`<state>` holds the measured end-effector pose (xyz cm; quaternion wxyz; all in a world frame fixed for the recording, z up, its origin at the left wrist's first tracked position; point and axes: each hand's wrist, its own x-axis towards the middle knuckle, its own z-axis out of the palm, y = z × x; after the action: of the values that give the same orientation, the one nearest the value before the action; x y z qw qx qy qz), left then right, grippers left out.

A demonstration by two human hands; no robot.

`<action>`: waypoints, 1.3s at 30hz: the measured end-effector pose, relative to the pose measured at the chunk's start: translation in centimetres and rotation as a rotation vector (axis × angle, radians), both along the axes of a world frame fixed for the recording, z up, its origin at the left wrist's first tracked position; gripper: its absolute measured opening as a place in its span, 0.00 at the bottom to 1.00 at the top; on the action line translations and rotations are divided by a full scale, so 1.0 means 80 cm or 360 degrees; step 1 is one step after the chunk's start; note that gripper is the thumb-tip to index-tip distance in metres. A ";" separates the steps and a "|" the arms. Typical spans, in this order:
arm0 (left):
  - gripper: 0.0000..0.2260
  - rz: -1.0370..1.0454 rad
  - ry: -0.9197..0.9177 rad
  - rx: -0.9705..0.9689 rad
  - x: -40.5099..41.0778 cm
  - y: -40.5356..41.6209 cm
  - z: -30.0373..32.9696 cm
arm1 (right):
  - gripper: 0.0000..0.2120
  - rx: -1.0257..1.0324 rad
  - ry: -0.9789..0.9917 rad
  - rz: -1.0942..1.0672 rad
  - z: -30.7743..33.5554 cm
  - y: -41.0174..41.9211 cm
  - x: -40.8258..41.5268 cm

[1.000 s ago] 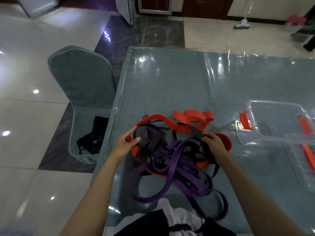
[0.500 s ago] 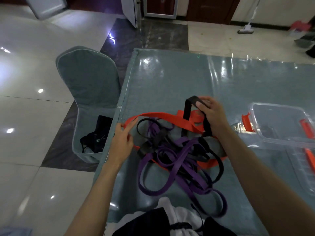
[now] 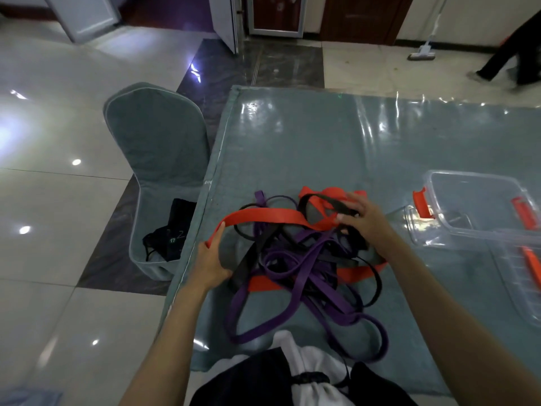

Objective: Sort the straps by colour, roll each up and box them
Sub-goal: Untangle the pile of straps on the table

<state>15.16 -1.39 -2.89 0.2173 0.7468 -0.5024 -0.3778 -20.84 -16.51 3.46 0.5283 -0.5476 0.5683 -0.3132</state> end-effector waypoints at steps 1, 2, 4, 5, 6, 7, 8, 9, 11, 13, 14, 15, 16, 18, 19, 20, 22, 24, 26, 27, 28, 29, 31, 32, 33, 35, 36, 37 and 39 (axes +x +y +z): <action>0.58 0.0008 0.0004 0.0031 0.003 0.005 -0.005 | 0.30 -0.0017 0.0159 0.0030 -0.011 0.009 -0.007; 0.58 0.0020 0.0019 0.0043 0.007 0.010 -0.010 | 0.28 -0.0063 0.0311 0.0037 -0.021 0.019 -0.013; 0.59 0.0050 0.0074 0.0017 0.011 0.018 -0.017 | 0.23 -0.0284 0.0661 -0.0012 -0.037 0.046 -0.022; 0.59 0.0059 0.0129 -0.0009 0.011 0.022 -0.020 | 0.21 -0.0434 0.0836 -0.0055 -0.045 0.061 -0.024; 0.58 0.0074 0.0225 -0.0044 0.011 0.026 -0.023 | 0.18 -0.0568 0.0951 -0.0101 -0.052 0.077 -0.024; 0.57 0.0102 0.0341 -0.0083 0.010 0.029 -0.025 | 0.15 -0.0666 0.1005 -0.0118 -0.056 0.094 -0.020; 0.54 0.0127 0.0422 -0.0124 0.009 0.033 -0.028 | 0.11 -0.0726 0.1032 -0.0085 -0.060 0.110 -0.014; 0.51 0.0153 0.0445 -0.0162 0.006 0.036 -0.030 | 0.07 -0.0740 0.1077 0.0002 -0.062 0.126 -0.008; 0.40 0.0167 0.0355 -0.0243 -0.003 0.046 -0.038 | 0.08 -0.0567 0.1239 0.0254 -0.070 0.148 0.002; 0.30 0.0238 0.0363 -0.0282 -0.015 0.058 -0.043 | 0.24 -0.0193 0.1403 0.0460 -0.080 0.166 0.010; 0.29 0.0294 0.0413 -0.0274 -0.022 0.064 -0.045 | 0.35 0.0016 0.1463 0.0542 -0.086 0.175 0.012; 0.33 0.0335 0.0458 -0.0268 -0.028 0.071 -0.046 | 0.46 0.0172 0.1524 0.0622 -0.093 0.184 0.015; 0.39 0.0352 0.0480 -0.0271 -0.033 0.076 -0.049 | 0.54 0.0252 0.1604 0.0707 -0.100 0.192 0.017; 0.51 0.0350 0.0497 -0.0299 -0.042 0.086 -0.056 | 0.60 0.0216 0.1799 0.0812 -0.112 0.204 0.019; 0.53 0.0359 0.0544 -0.0316 -0.047 0.089 -0.060 | 0.58 0.0138 0.1887 0.0818 -0.116 0.208 0.020; 0.52 0.0388 0.0598 -0.0322 -0.051 0.090 -0.061 | 0.55 0.0046 0.1951 0.0806 -0.118 0.209 0.020; 0.45 0.0520 0.0692 -0.0274 -0.060 0.090 -0.055 | 0.45 -0.0118 0.2012 0.0801 -0.118 0.206 0.018; 0.33 0.0743 0.0973 -0.0171 -0.066 0.086 -0.047 | 0.40 -0.0138 0.1984 0.0851 -0.114 0.194 0.012; 0.25 0.0920 0.1191 -0.0108 -0.066 0.080 -0.040 | 0.41 -0.0031 0.1726 0.0938 -0.104 0.175 0.002; 0.23 0.0984 0.1227 -0.0099 -0.065 0.076 -0.038 | 0.39 0.0019 0.1527 0.0955 -0.096 0.164 -0.004; 0.22 0.1031 0.1254 -0.0106 -0.063 0.072 -0.035 | 0.35 0.0059 0.1327 0.0950 -0.088 0.152 -0.007; 0.22 0.1067 0.1253 -0.0109 -0.060 0.070 -0.034 | 0.30 0.0111 0.1149 0.0917 -0.078 0.142 -0.008; 0.22 0.1121 0.1216 -0.0112 -0.055 0.064 -0.027 | 0.16 0.0235 0.0807 0.0753 -0.060 0.122 -0.005; 0.23 0.1133 0.1179 -0.0114 -0.052 0.062 -0.024 | 0.10 0.0302 0.0629 0.0647 -0.050 0.114 -0.001; 0.23 0.1137 0.1145 -0.0107 -0.049 0.059 -0.018 | 0.06 0.0377 0.0482 0.0544 -0.041 0.107 0.004; 0.23 0.1140 0.1105 -0.0088 -0.045 0.052 -0.007 | 0.04 0.0540 0.0214 0.0349 -0.026 0.094 0.015; 0.23 0.1154 0.1076 -0.0088 -0.043 0.049 -0.002 | 0.07 0.0615 0.0078 0.0258 -0.020 0.090 0.021; 0.22 0.1175 0.1050 -0.0098 -0.041 0.046 0.002 | 0.09 0.0675 -0.0043 0.0181 -0.015 0.084 0.027; 0.21 0.1187 0.1042 -0.0094 -0.036 0.042 0.010 | 0.13 0.0767 -0.0205 0.0051 -0.006 0.073 0.038</action>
<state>12.32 1.96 -2.08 0.5051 0.7113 -0.1170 -0.4747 -17.77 -10.65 3.01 0.6837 -0.3936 0.5829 -0.1945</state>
